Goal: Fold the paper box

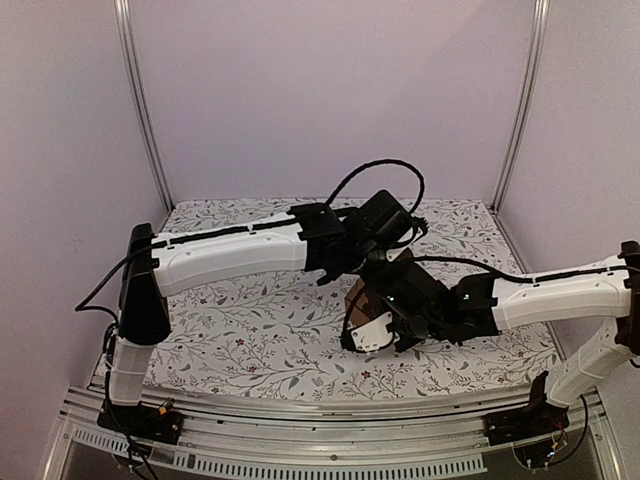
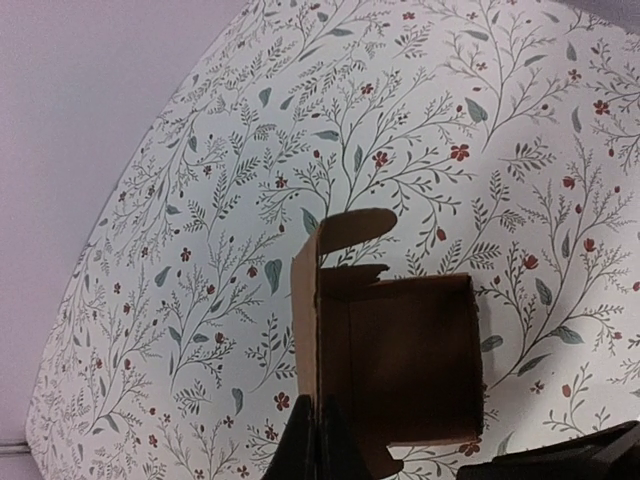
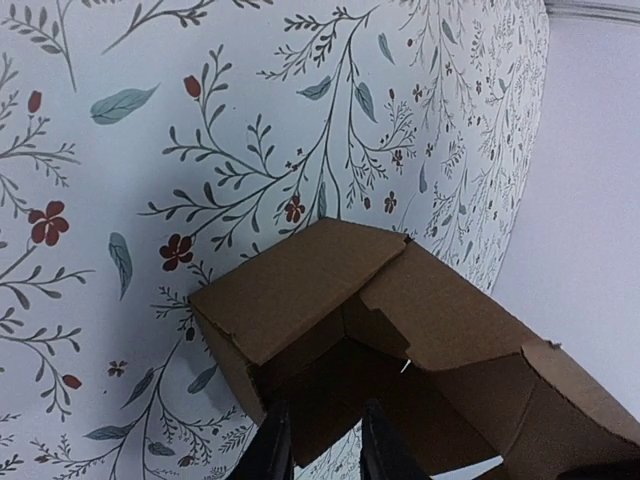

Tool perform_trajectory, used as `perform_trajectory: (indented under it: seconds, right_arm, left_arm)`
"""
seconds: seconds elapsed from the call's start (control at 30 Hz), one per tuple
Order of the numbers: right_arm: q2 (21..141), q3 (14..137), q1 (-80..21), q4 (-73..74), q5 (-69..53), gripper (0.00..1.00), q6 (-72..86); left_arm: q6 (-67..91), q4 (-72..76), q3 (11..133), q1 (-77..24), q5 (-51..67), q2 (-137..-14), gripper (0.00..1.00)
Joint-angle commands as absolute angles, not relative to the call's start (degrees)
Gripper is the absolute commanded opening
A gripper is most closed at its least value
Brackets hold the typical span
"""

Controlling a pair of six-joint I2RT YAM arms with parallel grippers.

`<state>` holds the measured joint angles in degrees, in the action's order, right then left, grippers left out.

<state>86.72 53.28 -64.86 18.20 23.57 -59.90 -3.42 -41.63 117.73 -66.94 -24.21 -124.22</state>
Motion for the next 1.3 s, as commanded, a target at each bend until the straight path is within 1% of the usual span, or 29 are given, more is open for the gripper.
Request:
perform_trajectory:
  seconds: [0.0,0.07,0.13,0.2,0.33,0.47,0.57,0.6,0.7,0.8,0.93,1.1,1.27]
  right_arm:
    - [73.8,47.4,-64.7,30.8,17.1,0.25,-56.1]
    - [69.0,45.6,-62.7,34.6,15.0,0.25,-55.9]
    - [66.2,45.1,-58.3,37.5,12.8,0.25,-54.7]
    - [64.8,44.9,-52.7,39.4,8.9,0.24,-54.0]
    - [64.2,45.2,-44.5,39.4,1.0,0.22,-53.2]
    - [67.9,49.6,-33.2,38.3,-12.5,0.21,-51.0]
    - [72.9,54.3,-23.1,31.9,-17.1,0.20,-43.7]
    - [76.6,56.6,-21.9,31.3,-17.6,0.19,-40.2]
    - [86.6,64.2,-21.4,30.7,-20.4,0.18,-33.9]
    - [93.9,69.7,-21.6,29.4,-24.7,0.18,-26.1]
    - [104.2,77.4,-22.6,33.2,-29.1,0.18,-20.6]
    - [106.6,78.0,-26.2,37.8,-32.4,0.20,-22.7]
    - [109.0,79.7,-26.7,43.4,-35.4,0.21,-23.0]
  left_arm:
    - [-2.5,-43.7,115.6,-67.9,-21.8,-125.3,0.00]
    - [-2.4,-43.6,115.6,-67.9,-21.9,-125.3,0.00]
    - [-2.5,-43.4,115.7,-68.0,-21.9,-125.3,0.00]
    - [-2.5,-43.3,116.0,-68.0,-22.0,-125.4,0.00]
    - [-2.7,-43.4,116.2,-68.0,-22.3,-125.3,0.00]
    - [-2.9,-43.5,115.4,-68.0,-22.9,-124.5,0.00]
    - [-2.7,-43.2,114.3,-68.0,-23.0,-123.6,0.00]
    - [-2.6,-43.0,114.0,-68.0,-23.0,-123.4,0.00]
    - [-2.2,-42.3,113.2,-68.0,-22.7,-123.0,0.00]
    - [-1.9,-42.0,112.9,-68.2,-22.5,-123.0,0.00]
    - [-1.6,-41.9,112.5,-68.3,-22.4,-122.7,0.00]
    - [-1.5,-41.8,112.2,-68.4,-22.7,-122.7,0.00]
    - [-1.5,-39.9,109.4,-69.3,-23.2,-121.6,0.00]
